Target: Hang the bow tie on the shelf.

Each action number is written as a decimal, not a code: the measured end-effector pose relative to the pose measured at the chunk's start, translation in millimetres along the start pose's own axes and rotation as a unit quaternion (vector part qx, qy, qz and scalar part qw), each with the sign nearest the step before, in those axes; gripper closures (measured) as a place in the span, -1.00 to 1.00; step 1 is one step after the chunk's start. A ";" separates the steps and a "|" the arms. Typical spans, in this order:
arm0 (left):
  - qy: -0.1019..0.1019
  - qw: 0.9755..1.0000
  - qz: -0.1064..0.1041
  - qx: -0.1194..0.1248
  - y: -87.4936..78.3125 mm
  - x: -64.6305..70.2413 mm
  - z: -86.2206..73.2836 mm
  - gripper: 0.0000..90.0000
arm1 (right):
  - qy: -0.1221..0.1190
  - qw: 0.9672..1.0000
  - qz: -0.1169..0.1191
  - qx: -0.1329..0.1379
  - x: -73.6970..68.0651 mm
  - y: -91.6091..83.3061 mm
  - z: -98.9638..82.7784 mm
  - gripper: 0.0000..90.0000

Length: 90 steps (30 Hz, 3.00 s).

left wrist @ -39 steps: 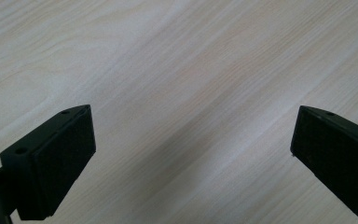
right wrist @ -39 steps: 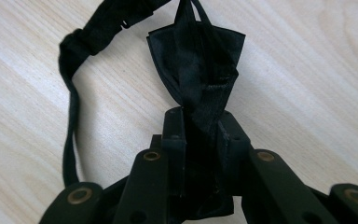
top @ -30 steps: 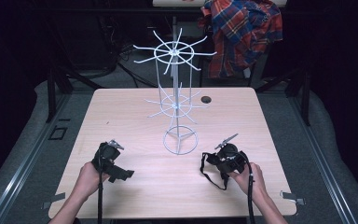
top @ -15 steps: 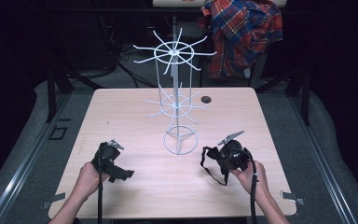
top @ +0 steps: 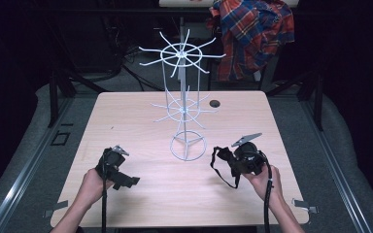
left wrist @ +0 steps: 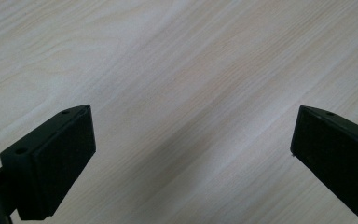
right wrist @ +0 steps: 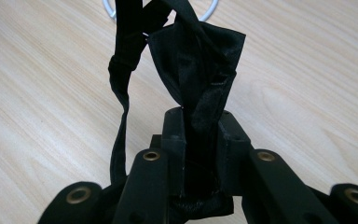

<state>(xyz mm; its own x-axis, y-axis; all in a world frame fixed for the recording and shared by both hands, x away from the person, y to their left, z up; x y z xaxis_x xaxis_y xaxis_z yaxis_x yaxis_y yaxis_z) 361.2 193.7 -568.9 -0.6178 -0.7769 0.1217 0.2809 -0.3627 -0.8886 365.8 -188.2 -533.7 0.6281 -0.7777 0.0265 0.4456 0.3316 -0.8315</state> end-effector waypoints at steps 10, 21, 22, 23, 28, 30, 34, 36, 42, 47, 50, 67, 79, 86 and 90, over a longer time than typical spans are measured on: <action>0.001 1.000 0.002 -0.001 0.1 0.3 0.2 -1.00 | 0.001 1.000 -0.003 0.016 2.3 -8.1 3.2 0.69; 0.001 1.000 0.002 -0.002 -1.4 -0.6 -1.4 -1.00 | 0.003 0.999 -0.006 0.042 6.5 -20.4 11.2 0.69; 0.001 1.000 0.003 -0.002 -1.4 -0.7 -1.4 -1.00 | 0.003 0.999 -0.006 0.042 5.7 -21.4 11.8 0.69; 0.000 1.000 0.003 -0.002 -1.3 -0.7 -1.4 -1.00 | 0.001 0.999 -0.005 0.043 4.9 -22.0 12.6 0.69; 0.001 1.000 0.002 -0.002 -1.3 -0.8 -1.5 -1.00 | -0.004 0.999 -0.005 0.050 1.0 -24.2 16.7 0.69; 0.000 1.000 0.002 -0.002 -1.3 -0.9 -1.6 -1.00 | -0.007 0.999 -0.005 0.053 0.1 -26.1 19.1 0.69; 0.001 1.000 0.003 -0.002 -1.4 -0.7 -1.5 -1.00 | -0.004 0.998 -0.004 0.061 0.8 -28.7 22.1 0.69; 0.000 1.000 0.003 -0.002 -1.4 -0.7 -1.5 -1.00 | -0.002 0.998 -0.003 0.067 3.2 -31.0 24.7 0.69; -0.001 1.000 0.002 -0.001 -1.1 -1.2 -1.7 -1.00 | 0.008 0.997 -0.004 0.079 9.9 -36.2 27.7 0.69; -0.005 1.000 0.001 0.001 -1.9 -1.4 -1.6 -1.00 | 0.013 0.996 -0.007 0.091 16.5 -40.1 35.6 0.69; -0.003 1.000 0.001 0.000 -1.9 -1.5 -1.6 -1.00 | 0.010 0.996 -0.008 0.090 18.0 -41.4 39.2 0.69; -0.002 1.000 -0.002 0.001 -1.4 -2.1 -2.0 -1.00 | 0.024 0.989 -0.008 0.146 39.1 -47.6 70.4 0.69; -0.001 1.000 -0.003 -0.001 -1.3 -1.6 -2.4 -1.00 | 0.021 0.989 -0.006 0.147 42.9 -43.6 84.1 0.69; -0.001 1.000 -0.004 0.000 -1.3 -1.3 -2.3 -1.00 | 0.026 0.990 -0.010 0.138 45.5 -37.1 86.4 0.69; -0.001 1.000 -0.004 -0.001 -1.5 -1.2 -2.4 -1.00 | 0.029 0.990 -0.008 0.134 46.4 -33.7 89.0 0.69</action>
<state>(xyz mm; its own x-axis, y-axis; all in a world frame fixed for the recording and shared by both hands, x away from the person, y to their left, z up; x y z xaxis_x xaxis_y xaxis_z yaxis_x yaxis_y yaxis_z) 359.8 196.4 -568.8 -0.6192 -0.7745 0.1294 0.2747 -0.3680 -0.8883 436.7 -187.9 -455.1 0.5852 -0.8109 -0.0011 0.6136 0.4437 -0.6532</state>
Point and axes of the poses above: each handheld gripper's, and its own axes: y roughly forward along the jaws, z roughly out of its top, x roughly to its right, the point moved 6 cm from there along y, roughly forward along the jaws, and after that the axes turned 3 degrees about -y, right-handed, at the moved point
